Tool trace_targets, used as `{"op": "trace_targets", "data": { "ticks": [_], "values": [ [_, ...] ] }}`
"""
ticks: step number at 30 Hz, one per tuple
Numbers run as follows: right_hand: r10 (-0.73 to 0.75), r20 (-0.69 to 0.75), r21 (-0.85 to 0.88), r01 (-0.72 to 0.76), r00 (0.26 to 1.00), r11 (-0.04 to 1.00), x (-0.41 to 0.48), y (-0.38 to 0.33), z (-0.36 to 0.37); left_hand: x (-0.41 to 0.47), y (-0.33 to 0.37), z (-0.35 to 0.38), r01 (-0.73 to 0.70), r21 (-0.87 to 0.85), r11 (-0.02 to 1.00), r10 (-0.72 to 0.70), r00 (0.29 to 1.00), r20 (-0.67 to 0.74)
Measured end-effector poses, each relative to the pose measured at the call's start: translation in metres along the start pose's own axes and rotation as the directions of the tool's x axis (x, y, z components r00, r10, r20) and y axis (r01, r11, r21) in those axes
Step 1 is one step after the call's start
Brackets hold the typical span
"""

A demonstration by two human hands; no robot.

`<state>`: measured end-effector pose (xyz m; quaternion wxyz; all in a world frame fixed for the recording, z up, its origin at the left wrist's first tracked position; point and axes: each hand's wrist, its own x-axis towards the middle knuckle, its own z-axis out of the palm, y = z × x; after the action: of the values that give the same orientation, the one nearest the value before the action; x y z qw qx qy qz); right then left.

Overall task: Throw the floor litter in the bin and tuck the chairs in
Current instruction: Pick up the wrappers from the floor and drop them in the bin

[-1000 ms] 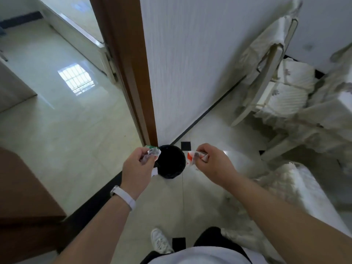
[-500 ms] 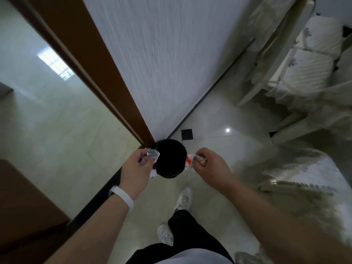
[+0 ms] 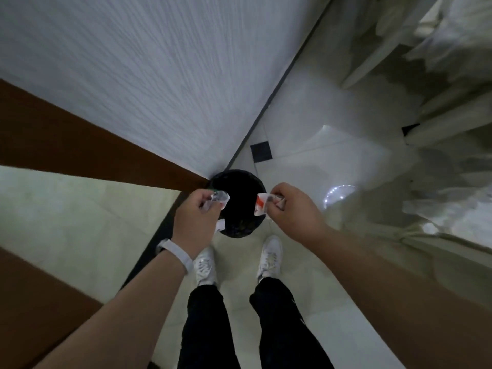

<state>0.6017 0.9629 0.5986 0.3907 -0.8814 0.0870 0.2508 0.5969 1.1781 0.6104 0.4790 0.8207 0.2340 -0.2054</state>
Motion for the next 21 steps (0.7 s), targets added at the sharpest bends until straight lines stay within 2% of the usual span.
{"op": "trace_targets", "data": {
  "ticks": [5, 12, 17, 19, 21],
  "values": [
    [0.033, -0.061, -0.008, -0.034, 0.998, 0.999, 0.052, 0.049, 0.066, 0.074, -0.069, 0.038, 0.002, 0.100, 0.995, -0.008, 0.998, 0.062],
    [0.074, -0.087, -0.032, -0.077, 0.993, 0.997, 0.118, 0.132, 0.176, 0.168, -0.189, 0.094, 0.027, 0.115, 0.993, -0.044, 0.988, 0.150],
    [-0.002, -0.039, -0.087, -0.002, 0.999, 0.996, 0.153, 0.183, 0.246, 0.209, -0.259, 0.129, 0.038, 0.156, 0.987, -0.060, 0.989, 0.137],
    [-0.030, -0.035, -0.099, 0.027, 0.999, 0.995, 0.163, 0.196, 0.260, 0.213, -0.277, 0.139, 0.093, 0.113, 0.989, -0.109, 0.984, 0.140],
    [-0.042, -0.030, -0.112, 0.038, 0.999, 0.993, 0.167, 0.201, 0.268, 0.209, -0.285, 0.144, 0.069, 0.135, 0.988, -0.090, 0.984, 0.156]
  ]
}}
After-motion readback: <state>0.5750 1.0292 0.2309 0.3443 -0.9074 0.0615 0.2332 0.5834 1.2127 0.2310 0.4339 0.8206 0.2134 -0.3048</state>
